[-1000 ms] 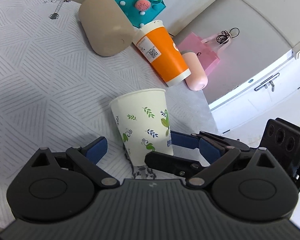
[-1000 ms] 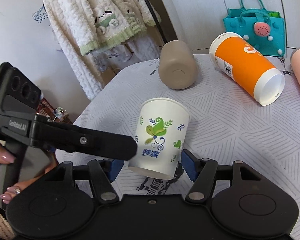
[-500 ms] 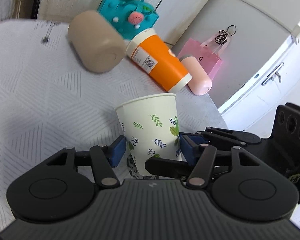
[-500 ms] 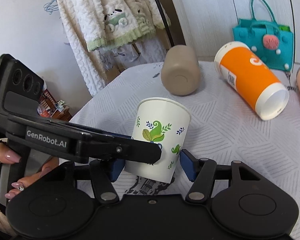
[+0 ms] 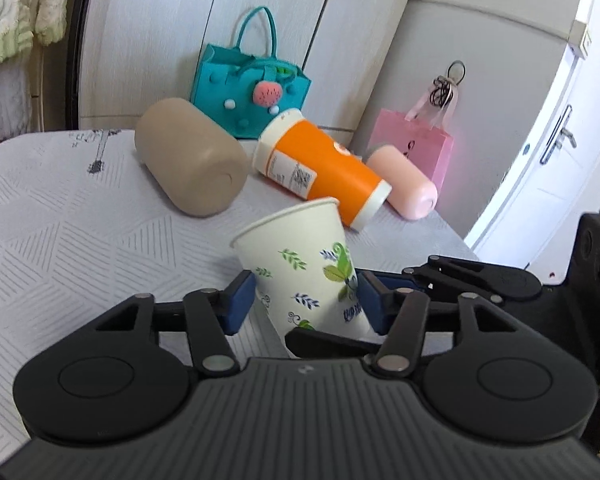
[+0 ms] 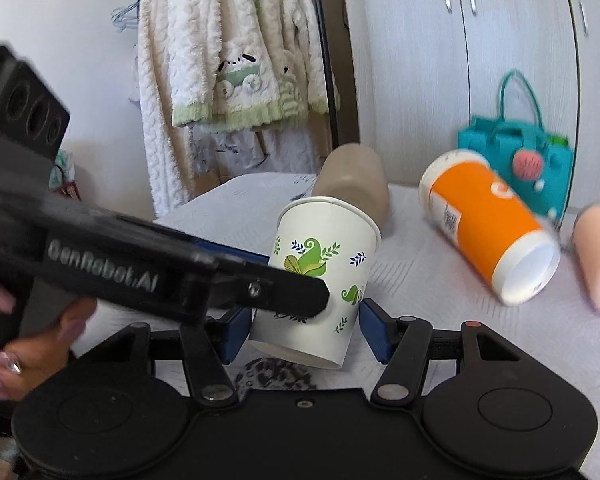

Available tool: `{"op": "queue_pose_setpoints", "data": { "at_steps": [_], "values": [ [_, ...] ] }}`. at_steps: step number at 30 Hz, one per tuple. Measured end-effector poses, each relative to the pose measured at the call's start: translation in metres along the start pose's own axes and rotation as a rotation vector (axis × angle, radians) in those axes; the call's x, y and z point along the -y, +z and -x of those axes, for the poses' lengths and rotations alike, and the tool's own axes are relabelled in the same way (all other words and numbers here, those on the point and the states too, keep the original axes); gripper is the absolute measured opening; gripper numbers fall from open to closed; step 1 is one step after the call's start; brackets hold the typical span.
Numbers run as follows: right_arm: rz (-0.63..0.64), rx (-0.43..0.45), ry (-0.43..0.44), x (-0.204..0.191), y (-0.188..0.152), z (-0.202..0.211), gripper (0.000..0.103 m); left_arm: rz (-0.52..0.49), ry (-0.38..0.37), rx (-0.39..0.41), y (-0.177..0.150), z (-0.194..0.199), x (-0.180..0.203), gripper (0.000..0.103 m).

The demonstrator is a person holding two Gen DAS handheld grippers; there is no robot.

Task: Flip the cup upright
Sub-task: 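Rotate the white cup upright with the right tool and lower it onto the table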

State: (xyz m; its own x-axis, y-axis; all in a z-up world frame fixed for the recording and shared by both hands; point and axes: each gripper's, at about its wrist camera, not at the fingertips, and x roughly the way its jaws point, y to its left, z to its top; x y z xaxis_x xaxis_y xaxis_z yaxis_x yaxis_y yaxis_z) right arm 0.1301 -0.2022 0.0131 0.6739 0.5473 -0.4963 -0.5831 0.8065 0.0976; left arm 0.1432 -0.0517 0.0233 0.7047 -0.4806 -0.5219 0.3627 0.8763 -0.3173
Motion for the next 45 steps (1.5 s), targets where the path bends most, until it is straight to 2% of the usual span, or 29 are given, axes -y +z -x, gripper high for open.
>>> {"op": "queue_pose_setpoints", "data": {
  "at_steps": [4, 8, 11, 15, 21, 26, 31, 38, 45],
  "values": [
    [0.093, 0.012, -0.070, -0.011, 0.003, -0.006, 0.065, -0.042, -0.005, 0.052, 0.000, 0.006, 0.003, 0.048],
    [0.199, 0.024, -0.174, -0.023, 0.003, -0.017, 0.065, -0.061, -0.022, 0.093, -0.001, 0.007, 0.003, 0.048],
    [0.169, 0.017, -0.170, -0.019, 0.008, -0.021, 0.064, -0.085, -0.007, 0.111, -0.004, 0.008, 0.005, 0.047],
    [0.151, 0.025, -0.146, -0.020, 0.010, -0.021, 0.064, -0.145, 0.049, 0.136, -0.008, 0.012, 0.009, 0.047],
    [0.256, 0.072, -0.175, -0.035, 0.011, -0.031, 0.064, -0.160, 0.069, 0.142, -0.013, 0.015, 0.004, 0.047],
    [0.212, 0.013, -0.115, -0.025, 0.015, -0.037, 0.064, -0.109, 0.032, 0.105, -0.012, 0.011, -0.008, 0.047],
    [0.217, -0.049, -0.102, -0.025, 0.013, -0.038, 0.062, -0.093, 0.032, 0.098, -0.014, 0.013, -0.007, 0.047],
    [0.209, -0.045, -0.109, -0.026, 0.010, -0.033, 0.063, -0.058, 0.020, 0.067, -0.015, 0.014, -0.008, 0.047],
    [0.174, -0.015, -0.111, -0.028, 0.007, -0.016, 0.072, -0.059, 0.031, 0.069, -0.019, 0.030, -0.009, 0.049]
  ]
}}
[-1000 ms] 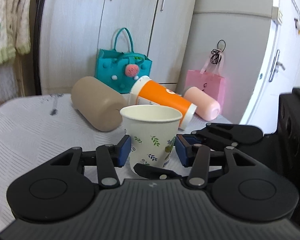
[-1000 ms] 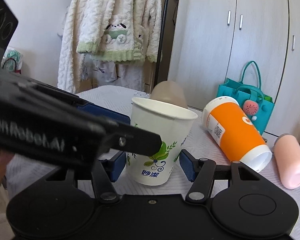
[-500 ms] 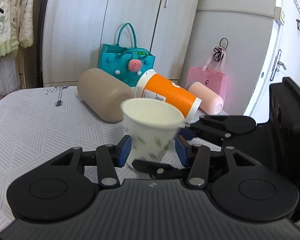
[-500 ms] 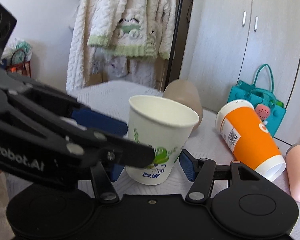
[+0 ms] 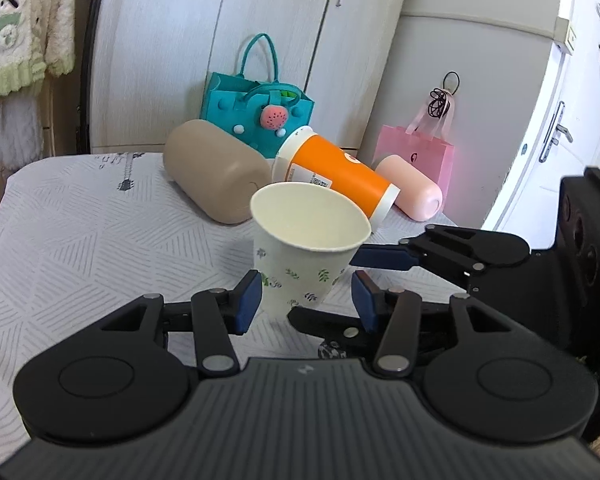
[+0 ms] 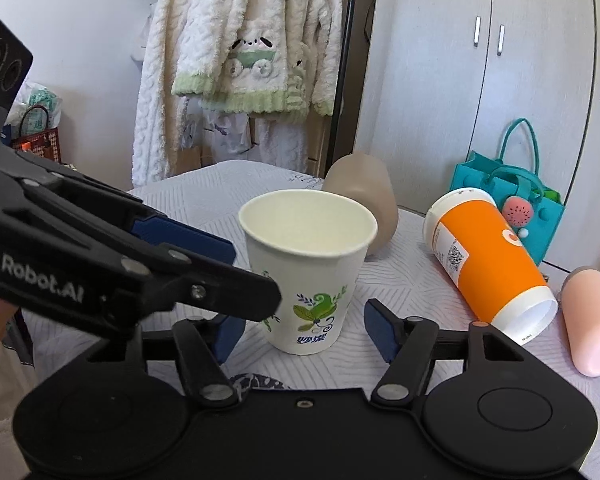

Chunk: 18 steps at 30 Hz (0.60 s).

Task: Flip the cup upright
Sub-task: 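Rotate the white cup upright with the right tool and lower it onto the table, then open the right tool and release the upright white cup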

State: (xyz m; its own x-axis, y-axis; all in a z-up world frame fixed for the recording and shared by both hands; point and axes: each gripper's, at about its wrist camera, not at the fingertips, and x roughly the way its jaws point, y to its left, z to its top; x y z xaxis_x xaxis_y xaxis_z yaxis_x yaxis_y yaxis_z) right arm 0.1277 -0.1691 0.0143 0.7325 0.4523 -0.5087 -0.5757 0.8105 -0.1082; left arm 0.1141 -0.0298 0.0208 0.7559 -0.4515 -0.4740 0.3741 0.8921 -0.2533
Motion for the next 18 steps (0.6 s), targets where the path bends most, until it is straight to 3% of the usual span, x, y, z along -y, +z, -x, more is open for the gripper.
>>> {"op": "queue_pose_setpoints", "data": {
  "at_steps": [5, 18],
  "values": [
    [-0.037, 0.009, -0.012, 0.000, -0.005, 0.010, 0.072, 0.026, -0.003, 0.005, -0.003, 0.017, -0.002, 0.049],
    [-0.101, 0.100, -0.058, -0.014, -0.004, 0.064, 0.081, 0.003, 0.085, 0.055, -0.004, 0.068, 0.023, 0.052]
  ]
}}
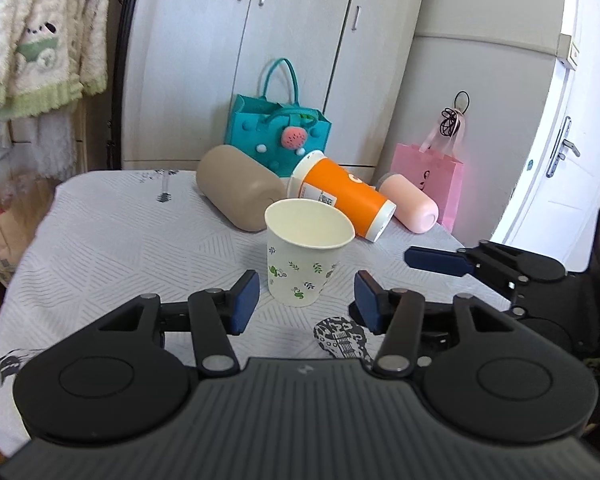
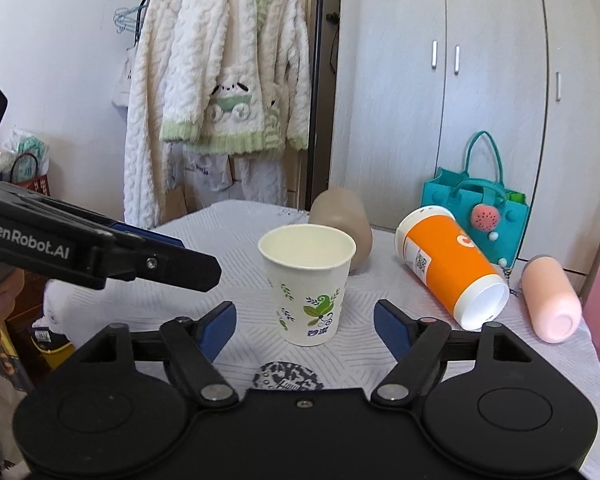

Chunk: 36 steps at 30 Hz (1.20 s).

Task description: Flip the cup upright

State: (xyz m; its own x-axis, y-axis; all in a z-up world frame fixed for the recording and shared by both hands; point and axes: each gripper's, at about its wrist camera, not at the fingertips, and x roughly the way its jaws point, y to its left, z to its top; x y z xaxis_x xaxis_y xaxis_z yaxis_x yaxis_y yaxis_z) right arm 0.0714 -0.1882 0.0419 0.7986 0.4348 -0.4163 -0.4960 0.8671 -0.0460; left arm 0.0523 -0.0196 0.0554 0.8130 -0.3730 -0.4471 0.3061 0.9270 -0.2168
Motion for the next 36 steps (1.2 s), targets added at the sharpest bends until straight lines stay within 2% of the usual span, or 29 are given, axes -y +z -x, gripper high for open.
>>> {"op": "queue_pose_setpoints", "data": {
  "at_steps": [5, 19, 22, 24, 26, 30, 32, 36],
  "values": [
    [-0.014, 0.042, -0.031, -0.005, -0.002, 0.027, 0.081, -0.040, 0.090, 0.013, -0.004, 0.023, 0.014, 0.052],
    [-0.046, 0.106, -0.156, -0.020, -0.008, 0.076, 0.083, -0.016, 0.098, 0.020, -0.019, 0.060, 0.025, 0.059],
    [-0.055, 0.109, -0.181, -0.023, -0.010, 0.079, 0.089, -0.010, 0.100, 0.024, -0.021, 0.064, 0.026, 0.063],
    [-0.051, 0.117, -0.184, -0.025, -0.013, 0.083, 0.090, -0.017, 0.105, 0.034, -0.023, 0.066, 0.027, 0.069],
    [-0.068, 0.115, -0.176, -0.024, -0.015, 0.085, 0.092, -0.023, 0.118, 0.050, -0.025, 0.068, 0.029, 0.081],
    [-0.102, 0.126, -0.181, -0.022, -0.017, 0.090, 0.103, -0.034, 0.134, 0.070, -0.029, 0.071, 0.030, 0.089],
    [-0.104, 0.137, -0.184, -0.022, -0.019, 0.092, 0.103, -0.037, 0.142, 0.081, -0.030, 0.072, 0.030, 0.095],
    [-0.145, 0.134, -0.182, -0.018, -0.022, 0.095, 0.103, -0.013, 0.155, 0.079, -0.032, 0.072, 0.027, 0.100]
  ]
}}
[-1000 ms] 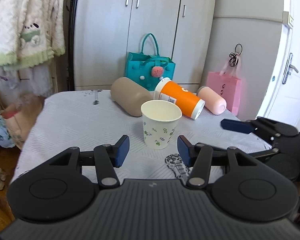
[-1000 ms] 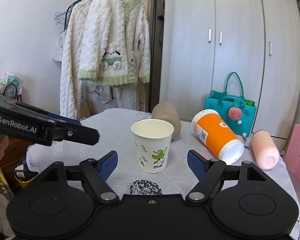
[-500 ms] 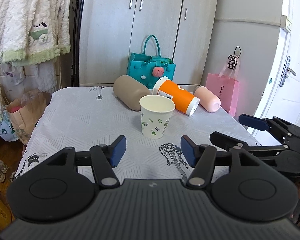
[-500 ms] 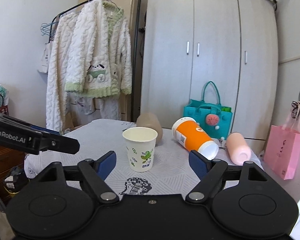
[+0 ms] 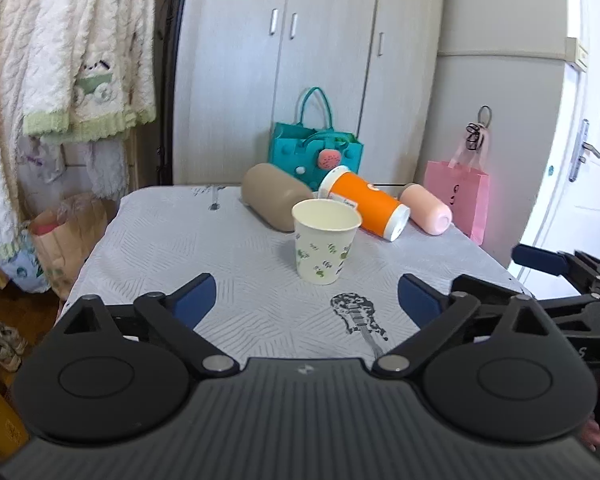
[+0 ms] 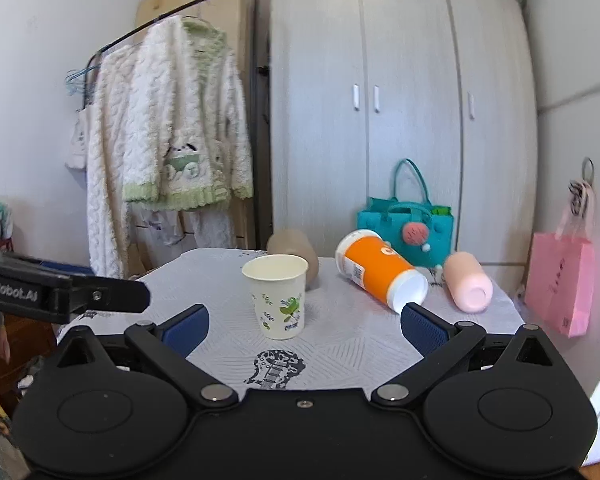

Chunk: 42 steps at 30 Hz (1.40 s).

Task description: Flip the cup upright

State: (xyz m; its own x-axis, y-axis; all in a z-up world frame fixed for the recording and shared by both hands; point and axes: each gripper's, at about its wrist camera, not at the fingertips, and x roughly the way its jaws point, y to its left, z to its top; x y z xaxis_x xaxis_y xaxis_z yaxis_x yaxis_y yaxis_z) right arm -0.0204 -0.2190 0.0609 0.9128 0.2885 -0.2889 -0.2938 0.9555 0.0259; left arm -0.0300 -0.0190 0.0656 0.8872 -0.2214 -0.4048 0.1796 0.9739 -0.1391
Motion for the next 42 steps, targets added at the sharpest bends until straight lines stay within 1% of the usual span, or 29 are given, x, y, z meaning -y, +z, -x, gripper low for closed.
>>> {"op": "queue_pose_setpoints", "data": {
  "at_steps": [3, 8, 11, 14, 18, 22, 26, 30, 36, 42],
  "values": [
    [-0.025, -0.011, -0.016, 0.002, -0.002, 0.001, 0.103, 0.014, 0.029, 0.005, -0.001, 0.000, -0.004, 0.100],
    [-0.025, -0.006, -0.062, 0.002, -0.006, 0.004, 0.103, 0.049, 0.038, 0.002, -0.003, 0.001, -0.011, 0.103],
    [-0.019, -0.007, -0.078, 0.001, -0.007, 0.005, 0.103, 0.048, 0.061, -0.004, -0.004, -0.002, -0.013, 0.103],
    [0.004, 0.000, -0.113, -0.002, -0.008, 0.006, 0.103, 0.046, 0.082, -0.008, -0.006, -0.006, -0.014, 0.103],
    [0.011, -0.002, -0.137, -0.005, -0.009, 0.004, 0.103, 0.046, 0.085, -0.001, -0.008, -0.008, -0.015, 0.103],
    [0.044, -0.015, -0.146, -0.010, -0.013, -0.001, 0.103, 0.012, 0.116, 0.072, -0.011, -0.003, -0.009, 0.103],
    [0.054, -0.024, -0.161, -0.012, -0.017, -0.008, 0.103, 0.011, 0.095, 0.067, -0.011, -0.002, -0.007, 0.103],
    [0.031, -0.026, -0.157, -0.011, -0.019, -0.010, 0.103, 0.026, 0.097, 0.059, -0.014, -0.002, -0.007, 0.103],
    [0.024, 0.008, -0.175, -0.007, -0.019, -0.007, 0.103, 0.018, 0.113, 0.039, -0.019, -0.008, -0.008, 0.103],
    [-0.003, 0.029, -0.213, 0.000, -0.018, -0.009, 0.103, 0.025, 0.087, 0.046, -0.025, -0.020, -0.011, 0.103]
  ]
}}
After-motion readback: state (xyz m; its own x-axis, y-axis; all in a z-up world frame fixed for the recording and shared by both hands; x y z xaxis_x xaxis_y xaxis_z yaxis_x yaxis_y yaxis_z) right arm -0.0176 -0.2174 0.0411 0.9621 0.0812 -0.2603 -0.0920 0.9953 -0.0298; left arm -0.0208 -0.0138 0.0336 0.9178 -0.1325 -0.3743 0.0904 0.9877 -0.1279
